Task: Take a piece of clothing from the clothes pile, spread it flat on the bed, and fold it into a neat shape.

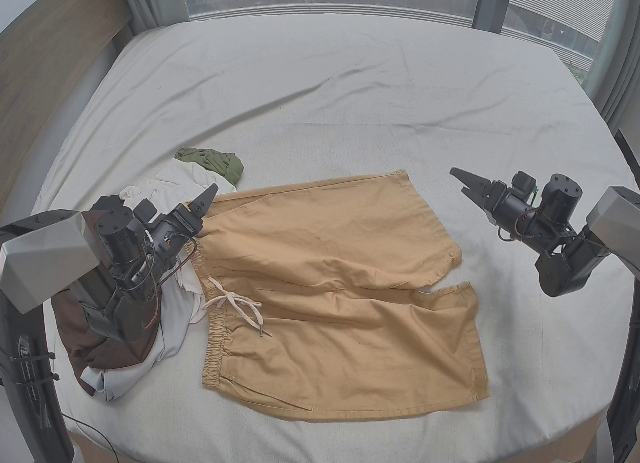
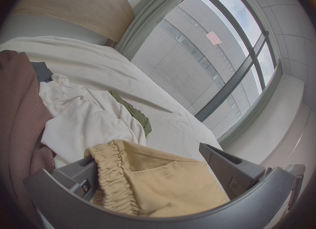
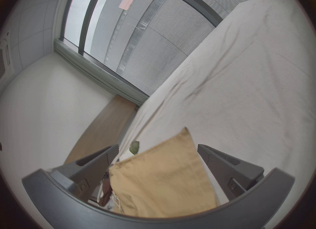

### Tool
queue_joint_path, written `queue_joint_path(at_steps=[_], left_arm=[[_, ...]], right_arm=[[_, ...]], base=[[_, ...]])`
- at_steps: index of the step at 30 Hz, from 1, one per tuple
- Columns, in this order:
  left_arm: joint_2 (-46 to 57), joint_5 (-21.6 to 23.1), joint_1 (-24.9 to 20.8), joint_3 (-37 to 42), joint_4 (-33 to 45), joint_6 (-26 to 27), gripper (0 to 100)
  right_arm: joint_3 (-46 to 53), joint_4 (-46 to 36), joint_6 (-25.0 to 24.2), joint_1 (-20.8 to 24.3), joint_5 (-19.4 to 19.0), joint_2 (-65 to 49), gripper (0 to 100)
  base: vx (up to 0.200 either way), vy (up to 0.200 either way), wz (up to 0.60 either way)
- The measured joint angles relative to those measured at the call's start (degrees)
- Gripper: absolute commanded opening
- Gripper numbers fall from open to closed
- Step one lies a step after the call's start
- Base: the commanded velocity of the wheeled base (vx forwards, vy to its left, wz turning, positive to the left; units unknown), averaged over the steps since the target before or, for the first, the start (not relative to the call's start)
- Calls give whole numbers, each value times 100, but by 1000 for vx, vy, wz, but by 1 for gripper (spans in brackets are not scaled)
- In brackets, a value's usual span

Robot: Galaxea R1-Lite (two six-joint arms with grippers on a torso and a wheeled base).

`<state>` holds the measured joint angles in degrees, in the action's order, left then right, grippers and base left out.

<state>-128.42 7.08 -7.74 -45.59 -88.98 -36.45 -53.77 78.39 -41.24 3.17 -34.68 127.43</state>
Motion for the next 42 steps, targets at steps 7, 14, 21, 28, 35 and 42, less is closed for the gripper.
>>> queue_joint_path(at_steps=[7, 14, 21, 28, 35, 42], left_arm=[[271, 139, 26, 784, -4, 33, 100], [449, 383, 85, 1488, -2, 541, 100], [595, 619, 78, 1862, -2, 631, 100], [769, 697, -22, 1974, -4, 605, 100], [852, 725, -127, 1997, 0, 596, 100], [863, 723, -154, 1986, 0, 574, 100]], right_arm=[[1462, 137, 996, -172, 17, -290, 100], [2402, 347, 1615, -265, 26, -435, 100], [2798, 332, 1858, -299, 22, -455, 100], [2975, 327, 1985, -213, 20, -351, 100], [2927, 397, 2060, -102, 22, -34, 100], [2760, 416, 2031, 27, 61, 146, 0]], base=[[0, 0, 0], [0, 0, 0], [0, 0, 0], [0, 0, 0], [0, 0, 0], [0, 0, 0]])
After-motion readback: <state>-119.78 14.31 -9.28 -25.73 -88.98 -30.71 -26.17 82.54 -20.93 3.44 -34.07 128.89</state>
